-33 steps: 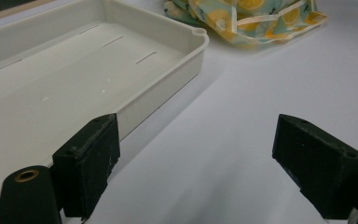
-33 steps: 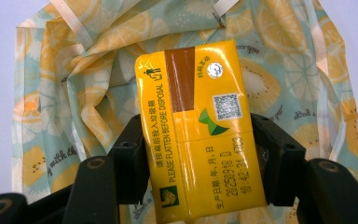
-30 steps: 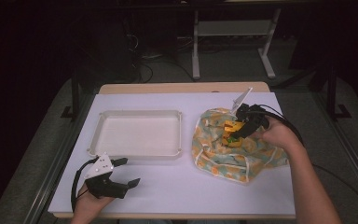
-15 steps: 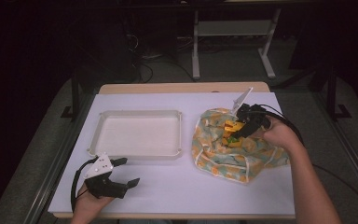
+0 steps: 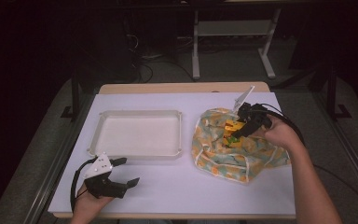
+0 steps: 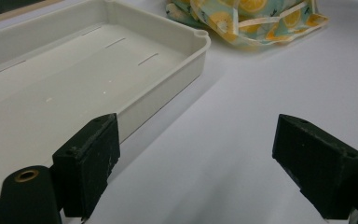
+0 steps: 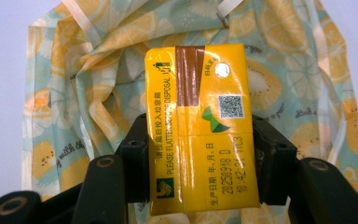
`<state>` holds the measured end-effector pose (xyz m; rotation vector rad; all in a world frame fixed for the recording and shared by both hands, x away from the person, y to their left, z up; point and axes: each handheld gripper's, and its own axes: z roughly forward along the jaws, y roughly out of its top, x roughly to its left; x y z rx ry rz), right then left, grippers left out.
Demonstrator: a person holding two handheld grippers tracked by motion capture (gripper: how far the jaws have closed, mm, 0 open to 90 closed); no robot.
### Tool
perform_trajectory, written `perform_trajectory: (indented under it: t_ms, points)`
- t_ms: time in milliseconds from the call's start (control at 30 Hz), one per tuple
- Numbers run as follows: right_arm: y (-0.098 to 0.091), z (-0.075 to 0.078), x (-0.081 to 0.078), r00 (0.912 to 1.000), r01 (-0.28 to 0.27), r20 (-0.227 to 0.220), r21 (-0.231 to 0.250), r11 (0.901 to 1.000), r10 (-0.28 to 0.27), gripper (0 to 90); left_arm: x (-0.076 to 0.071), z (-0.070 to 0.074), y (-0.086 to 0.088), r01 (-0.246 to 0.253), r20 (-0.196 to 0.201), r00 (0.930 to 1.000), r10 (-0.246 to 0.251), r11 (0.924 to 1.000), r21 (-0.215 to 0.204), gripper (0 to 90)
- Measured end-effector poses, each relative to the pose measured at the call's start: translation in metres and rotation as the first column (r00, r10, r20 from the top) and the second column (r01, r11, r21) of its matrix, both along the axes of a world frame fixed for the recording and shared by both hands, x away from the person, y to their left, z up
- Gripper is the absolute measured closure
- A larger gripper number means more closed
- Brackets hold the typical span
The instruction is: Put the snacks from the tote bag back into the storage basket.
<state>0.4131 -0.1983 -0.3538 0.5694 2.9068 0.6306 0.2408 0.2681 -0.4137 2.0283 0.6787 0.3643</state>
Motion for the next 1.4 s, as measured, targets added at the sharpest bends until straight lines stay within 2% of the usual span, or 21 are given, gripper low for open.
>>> perform_trajectory:
  t_ms: [67,200,300,433,467,567,600,700,867,1167,1267,1400]
  points:
    - [-0.002,0.006,-0.001,0.9998,0.017,0.013,0.008,0.9998,-0.017,48.2,0.000,0.000,0.000,0.001,0.000,1.0000,-0.001,1.0000,-0.001,14.3]
    - [-0.001,0.014,-0.001,0.9997,0.014,0.019,0.011,0.9998,-0.015,48.3,-0.001,0.001,-0.001,0.005,-0.003,1.0000,-0.005,1.0000,0.002,14.3]
    - [0.000,0.027,-0.001,0.9995,0.018,0.024,0.028,0.9994,-0.018,48.3,-0.001,0.000,-0.001,0.006,-0.003,1.0000,-0.006,1.0000,-0.002,14.4]
    - [0.002,0.036,-0.002,0.9995,0.018,0.026,0.037,0.9992,-0.019,48.3,-0.002,0.001,-0.002,0.006,-0.003,1.0000,-0.006,0.9999,-0.008,14.4]
    - [0.004,0.043,-0.002,0.9995,0.021,0.024,0.045,0.9988,-0.022,48.3,-0.002,0.001,-0.002,0.009,0.000,1.0000,-0.009,0.9999,-0.006,14.3]
    - [0.006,0.049,-0.002,0.9995,0.015,0.025,0.051,0.9986,-0.016,48.3,-0.002,0.001,-0.002,0.011,0.000,0.9999,-0.011,0.9999,-0.006,14.4]
    - [0.010,0.056,-0.003,0.9995,0.007,0.029,0.064,0.9979,-0.009,48.3,-0.002,0.000,-0.002,0.009,-0.002,1.0000,-0.009,0.9999,-0.009,14.3]
    - [0.016,0.064,-0.003,0.9997,0.002,0.022,0.080,0.9968,-0.004,48.3,-0.001,0.000,-0.002,0.010,-0.003,0.9999,-0.010,0.9999,-0.006,14.4]
    - [0.031,0.075,-0.001,0.9993,-0.024,0.030,0.077,0.9968,0.022,48.3,-0.001,0.000,-0.002,0.010,-0.001,0.9999,-0.010,0.9999,-0.005,14.3]
    - [0.058,0.085,0.003,0.9971,-0.071,0.035,0.089,0.9935,0.068,48.3,-0.001,0.000,0.000,0.006,0.003,1.0000,-0.006,0.9999,-0.016,14.4]
    - [0.064,0.087,0.003,0.9959,-0.083,0.043,0.089,0.9925,0.080,48.3,-0.001,0.000,0.000,0.008,0.003,1.0000,-0.007,0.9999,-0.014,14.3]
    - [0.080,0.091,0.003,0.9941,-0.104,0.042,0.101,0.9895,0.100,48.3,-0.001,0.000,0.001,0.007,0.002,1.0000,-0.007,1.0000,-0.006,14.3]
